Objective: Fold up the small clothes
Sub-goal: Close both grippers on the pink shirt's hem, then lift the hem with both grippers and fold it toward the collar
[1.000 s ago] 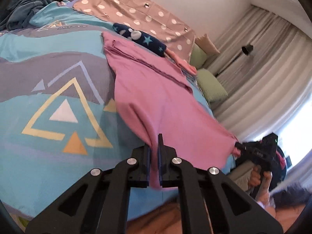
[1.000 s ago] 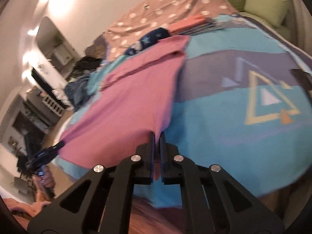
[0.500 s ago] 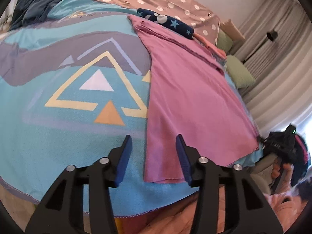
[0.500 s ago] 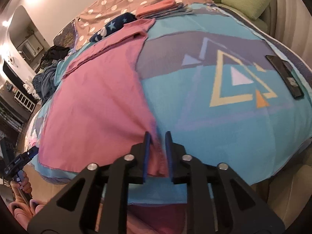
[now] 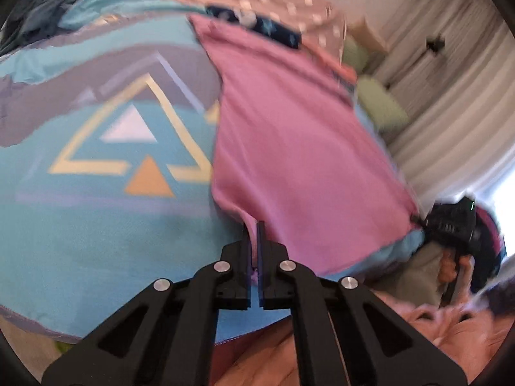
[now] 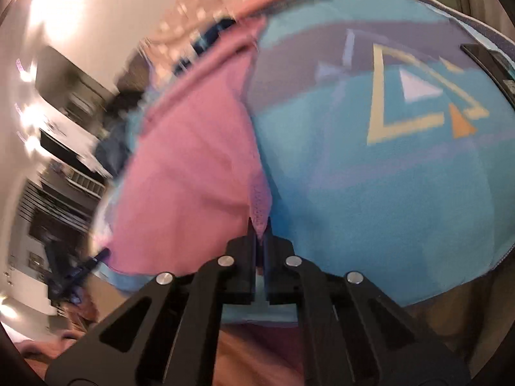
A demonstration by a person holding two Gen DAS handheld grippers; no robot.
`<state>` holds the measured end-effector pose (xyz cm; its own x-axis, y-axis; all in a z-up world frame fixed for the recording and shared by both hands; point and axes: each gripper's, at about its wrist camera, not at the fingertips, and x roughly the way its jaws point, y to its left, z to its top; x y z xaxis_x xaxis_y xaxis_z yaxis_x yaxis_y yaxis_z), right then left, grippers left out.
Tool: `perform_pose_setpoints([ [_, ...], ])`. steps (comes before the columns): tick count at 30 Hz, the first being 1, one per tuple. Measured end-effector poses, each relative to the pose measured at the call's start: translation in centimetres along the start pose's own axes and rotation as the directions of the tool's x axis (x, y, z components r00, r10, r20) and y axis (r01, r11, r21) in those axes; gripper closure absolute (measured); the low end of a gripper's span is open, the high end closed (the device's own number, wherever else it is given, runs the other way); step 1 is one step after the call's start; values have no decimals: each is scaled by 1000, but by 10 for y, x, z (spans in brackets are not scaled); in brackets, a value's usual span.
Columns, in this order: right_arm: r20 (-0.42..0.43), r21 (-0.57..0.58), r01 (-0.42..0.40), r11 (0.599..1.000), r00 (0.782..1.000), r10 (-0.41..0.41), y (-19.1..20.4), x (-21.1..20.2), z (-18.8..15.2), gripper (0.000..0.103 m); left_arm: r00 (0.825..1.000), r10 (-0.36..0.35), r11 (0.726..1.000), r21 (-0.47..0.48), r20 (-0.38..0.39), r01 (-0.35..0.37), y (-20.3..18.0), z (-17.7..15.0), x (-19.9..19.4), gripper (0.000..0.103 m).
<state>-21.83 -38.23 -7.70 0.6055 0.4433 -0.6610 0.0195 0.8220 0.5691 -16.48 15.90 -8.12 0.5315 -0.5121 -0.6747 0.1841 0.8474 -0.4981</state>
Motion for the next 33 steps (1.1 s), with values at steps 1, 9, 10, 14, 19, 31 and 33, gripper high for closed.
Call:
perform_pose_setpoints([
  [1,12,-9,-5,1000,1000,5,1,-7,2,100,999,-25,999,-21,35,25,4,2,-14,101],
  [9,-3,15,-160,987,987,160,7,-8,9,100,987,-56,997,-37,150,63,2,11,-52,101],
  [10,2,16,-172,985,985,172,9,-8,11,100,985,-61,997,-29,162,66,-3,14,-53,101],
  [14,56,-22,-218,976,974,219,25,-24,23,100,971,-60,998,-1,232,62,-12,29,-73,101],
  [19,109,-78,-239,968,963,247,42,-36,43,100,953,-84,996,24,292,80,-20,52,-83,101],
  [31,176,-149,-248,957,946,272,68,-27,101,100,948,-110,994,9,300,113,-22,106,-61,101],
  [33,183,-147,-250,957,944,274,70,-21,115,100,946,-103,994,7,307,106,-21,120,-57,101],
])
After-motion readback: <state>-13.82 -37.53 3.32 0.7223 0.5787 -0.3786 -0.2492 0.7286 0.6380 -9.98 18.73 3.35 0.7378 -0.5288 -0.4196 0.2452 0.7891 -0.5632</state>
